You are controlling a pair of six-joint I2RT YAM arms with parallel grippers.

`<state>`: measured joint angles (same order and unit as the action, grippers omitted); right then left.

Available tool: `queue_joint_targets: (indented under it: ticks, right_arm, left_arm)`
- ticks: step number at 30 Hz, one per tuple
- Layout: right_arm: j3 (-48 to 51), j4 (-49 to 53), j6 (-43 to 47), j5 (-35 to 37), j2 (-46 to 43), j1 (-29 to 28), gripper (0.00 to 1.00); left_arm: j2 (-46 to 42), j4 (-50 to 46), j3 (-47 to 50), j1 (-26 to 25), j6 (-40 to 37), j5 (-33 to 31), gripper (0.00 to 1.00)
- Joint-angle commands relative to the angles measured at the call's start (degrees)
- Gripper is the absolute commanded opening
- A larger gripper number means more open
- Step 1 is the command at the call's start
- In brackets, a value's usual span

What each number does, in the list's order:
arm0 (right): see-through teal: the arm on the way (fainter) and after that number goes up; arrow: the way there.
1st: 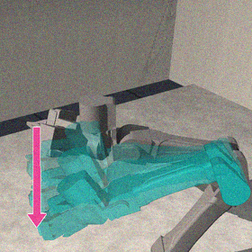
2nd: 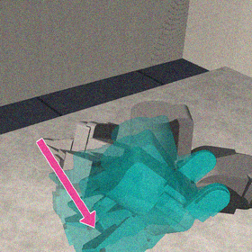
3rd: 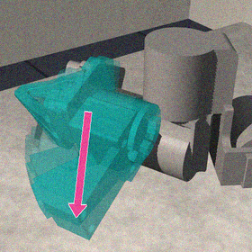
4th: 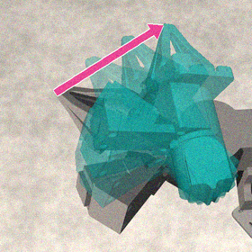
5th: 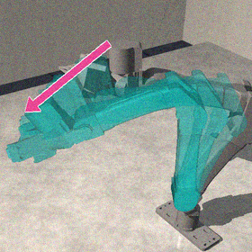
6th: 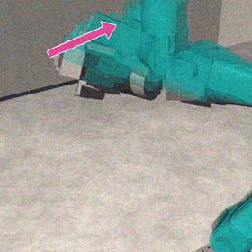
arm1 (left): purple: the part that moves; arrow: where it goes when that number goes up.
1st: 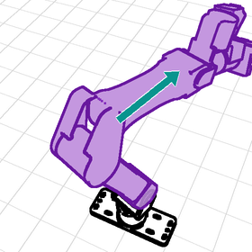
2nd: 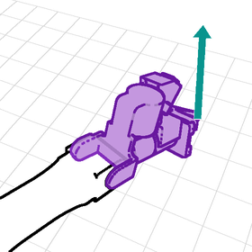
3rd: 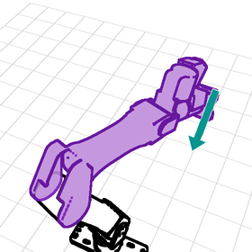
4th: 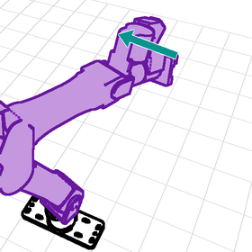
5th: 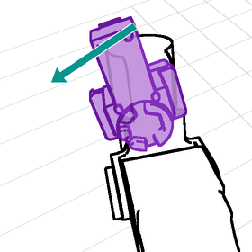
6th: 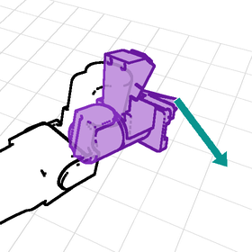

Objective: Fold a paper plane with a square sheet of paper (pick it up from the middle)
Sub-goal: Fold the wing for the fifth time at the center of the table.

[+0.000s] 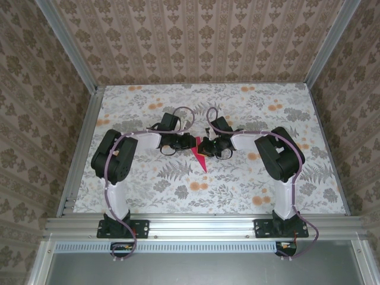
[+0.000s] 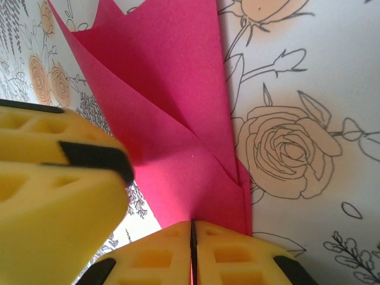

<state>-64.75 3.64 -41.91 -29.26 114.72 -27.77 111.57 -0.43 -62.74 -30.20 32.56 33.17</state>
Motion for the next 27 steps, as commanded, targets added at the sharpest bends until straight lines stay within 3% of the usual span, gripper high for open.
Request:
queue_joint_targets:
  ticks: [1,7,16,27]
  right_arm:
    - [1.86,4.70,-0.39,3.75,2.00,0.94,0.11]
    - [1.74,4.29,0.45,2.58,1.27,0.87,0.11]
    - [0.97,3.44,5.65,-5.36,-7.05,0.14,0.14]
    - [2.02,7.76,7.75,-5.75,-3.77,-1.85,0.14]
  left_arm:
    - [1.84,-1.54,-1.37,0.05,-0.89,-1.62,0.20]
    - [3.82,-4.55,-2.71,0.05,-0.64,-3.80,0.18]
    - [5.27,-11.85,-6.10,-0.73,-1.35,-6.59,0.16]
    - [5.78,-13.74,-8.10,-1.14,-1.35,-6.36,0.16]
